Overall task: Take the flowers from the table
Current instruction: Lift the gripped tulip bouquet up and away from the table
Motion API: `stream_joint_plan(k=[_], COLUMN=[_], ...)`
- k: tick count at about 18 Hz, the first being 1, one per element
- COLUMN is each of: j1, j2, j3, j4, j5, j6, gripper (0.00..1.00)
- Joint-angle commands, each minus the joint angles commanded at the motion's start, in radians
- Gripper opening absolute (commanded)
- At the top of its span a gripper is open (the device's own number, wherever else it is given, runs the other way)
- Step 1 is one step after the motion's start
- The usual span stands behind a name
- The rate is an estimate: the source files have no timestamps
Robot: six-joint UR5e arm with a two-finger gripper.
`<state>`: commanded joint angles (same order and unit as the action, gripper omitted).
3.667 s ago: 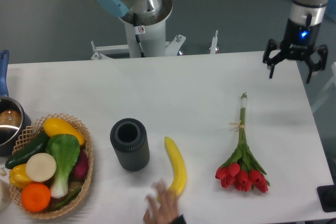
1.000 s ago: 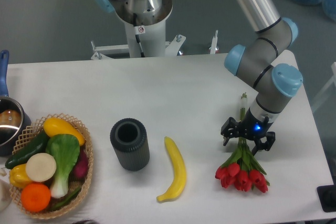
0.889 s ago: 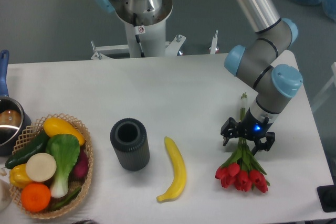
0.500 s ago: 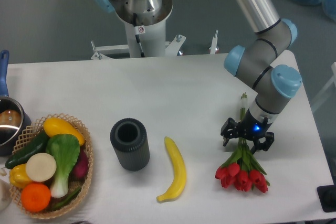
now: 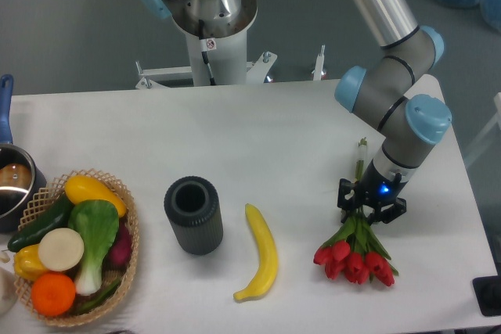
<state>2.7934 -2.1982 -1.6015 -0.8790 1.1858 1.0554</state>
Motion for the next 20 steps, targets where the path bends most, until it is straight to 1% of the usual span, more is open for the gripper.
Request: stream_joint_plan(k=[5, 9, 12, 16, 18, 20], j1=[0.009, 0.015, 0.017, 0.034, 0.040, 0.058], j2=[0.018, 0.029, 0.057, 0.109, 0.155, 0.189], j3=[-0.008, -0.009, -0.009, -0.008, -0.006, 0.000], j4=[-0.003, -0.003, -0.003, -0.002, -0.003, -0.003], j5=[-0.005, -0.006, -0.008, -0.009, -0.017, -0.052], j6=[-0.015, -0.017, -0.026, -0.025, -0.025, -0.026], gripper=[0.32, 0.31, 0.31, 0.31, 0.31, 0.31])
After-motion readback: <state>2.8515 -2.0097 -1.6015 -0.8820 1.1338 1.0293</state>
